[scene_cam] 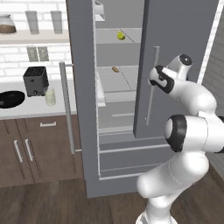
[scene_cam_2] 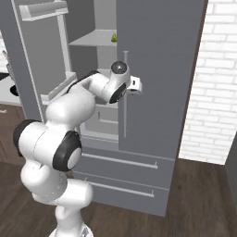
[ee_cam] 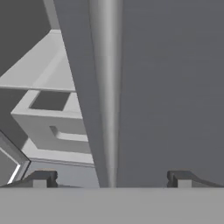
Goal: Grab a lemon wedge from the fridge and one ice cube from the ice bowl, and put them in the glass of lemonade.
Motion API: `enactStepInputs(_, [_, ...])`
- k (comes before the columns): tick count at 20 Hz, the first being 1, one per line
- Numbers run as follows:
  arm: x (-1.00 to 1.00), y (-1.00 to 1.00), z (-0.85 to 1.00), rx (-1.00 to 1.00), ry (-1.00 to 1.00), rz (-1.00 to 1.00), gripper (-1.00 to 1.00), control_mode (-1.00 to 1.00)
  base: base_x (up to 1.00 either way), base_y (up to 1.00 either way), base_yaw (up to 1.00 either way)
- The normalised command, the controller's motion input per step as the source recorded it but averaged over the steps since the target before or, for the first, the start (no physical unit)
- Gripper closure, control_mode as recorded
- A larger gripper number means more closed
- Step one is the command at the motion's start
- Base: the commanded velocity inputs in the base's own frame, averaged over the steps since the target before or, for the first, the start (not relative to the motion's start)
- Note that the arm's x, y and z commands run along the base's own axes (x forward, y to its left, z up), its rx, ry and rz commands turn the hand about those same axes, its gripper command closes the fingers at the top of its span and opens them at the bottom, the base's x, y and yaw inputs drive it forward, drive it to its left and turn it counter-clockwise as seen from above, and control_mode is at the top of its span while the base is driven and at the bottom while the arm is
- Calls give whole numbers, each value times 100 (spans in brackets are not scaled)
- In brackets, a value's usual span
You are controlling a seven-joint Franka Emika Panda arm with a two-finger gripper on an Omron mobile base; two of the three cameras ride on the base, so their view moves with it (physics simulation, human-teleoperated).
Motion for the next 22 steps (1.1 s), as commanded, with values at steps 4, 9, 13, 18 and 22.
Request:
enactStepInputs(4, [31, 19, -9, 4, -5, -3, -100, -100, 0, 0, 0])
enactStepInputs(9, [10, 0, -4, 1, -1, 0, -100, -100, 0, 0, 0])
enactStepInputs(13, [24, -2, -14, 0, -7, 0, -100, -100, 0, 0, 0])
enactStepInputs(18, [29, -3, -14, 0, -6, 0, -100, -100, 0, 0, 0])
enactStepInputs(22, [24, -13, -10, 0, -7, 0, -100, -100, 0, 0, 0])
